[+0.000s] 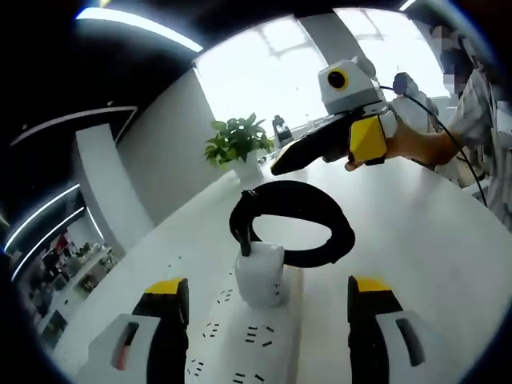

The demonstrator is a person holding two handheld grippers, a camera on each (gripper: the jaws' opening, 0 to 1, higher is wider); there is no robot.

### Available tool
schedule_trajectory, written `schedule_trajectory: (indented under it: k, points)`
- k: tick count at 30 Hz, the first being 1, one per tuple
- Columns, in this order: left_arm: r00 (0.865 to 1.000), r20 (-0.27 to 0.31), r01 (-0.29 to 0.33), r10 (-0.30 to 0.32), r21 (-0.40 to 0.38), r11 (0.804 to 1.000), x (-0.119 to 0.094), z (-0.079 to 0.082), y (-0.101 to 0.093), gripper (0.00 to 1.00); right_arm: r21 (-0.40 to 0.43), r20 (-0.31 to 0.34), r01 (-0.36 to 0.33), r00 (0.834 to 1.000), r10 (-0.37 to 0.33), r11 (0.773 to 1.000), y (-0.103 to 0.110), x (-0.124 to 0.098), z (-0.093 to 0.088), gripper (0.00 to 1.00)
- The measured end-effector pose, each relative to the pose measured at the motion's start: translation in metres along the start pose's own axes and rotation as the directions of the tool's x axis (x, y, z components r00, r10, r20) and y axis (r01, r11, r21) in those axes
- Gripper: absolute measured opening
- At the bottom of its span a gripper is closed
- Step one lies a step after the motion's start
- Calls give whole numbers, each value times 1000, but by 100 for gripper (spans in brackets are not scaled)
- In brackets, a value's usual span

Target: Straighten the power strip on the desk, plug the charger into it

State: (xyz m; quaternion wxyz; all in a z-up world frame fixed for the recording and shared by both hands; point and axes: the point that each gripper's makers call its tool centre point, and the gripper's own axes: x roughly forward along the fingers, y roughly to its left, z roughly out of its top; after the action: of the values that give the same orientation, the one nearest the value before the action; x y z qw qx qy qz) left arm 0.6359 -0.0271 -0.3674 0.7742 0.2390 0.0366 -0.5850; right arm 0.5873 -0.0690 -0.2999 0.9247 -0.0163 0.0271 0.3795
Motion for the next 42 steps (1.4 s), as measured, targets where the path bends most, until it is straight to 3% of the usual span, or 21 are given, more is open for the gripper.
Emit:
schedule_trajectory:
  k: [9, 14, 21, 27, 32, 37, 42]
  points:
    - [996, 20, -90, 92, -95, 991, -18, 3, 8, 92, -19, 35, -34, 999, 35, 999, 2, -3, 6, 53]
    - [991, 1, -129, 130, -138, 982, -29, 0, 7, 93, -54, 30, -41, 999, 43, 998, 0, -5, 3, 55]
    - [989, -48, -146, 140, -191, 971, -45, -5, -2, 93, -101, 42, -77, 996, 81, 992, -1, -8, 5, 61]
    - [985, -16, -171, 173, -255, 952, -59, -2, -8, 92, -93, 46, -114, 992, 119, 989, -9, -11, 7, 65]
    - [980, -30, -199, 198, -258, 946, -70, -7, -16, 92, -116, 27, -134, 990, 138, 984, -15, -12, 3, 68]
    - [966, 59, -219, 250, -316, 923, -80, 5, -18, 92, -93, 28, -158, 987, 161, 983, -22, -10, 2, 73]
    - [957, 80, -238, 279, -331, 913, -87, 6, -19, 91, -97, 30, -167, 985, 171, 981, -31, -7, 3, 81]
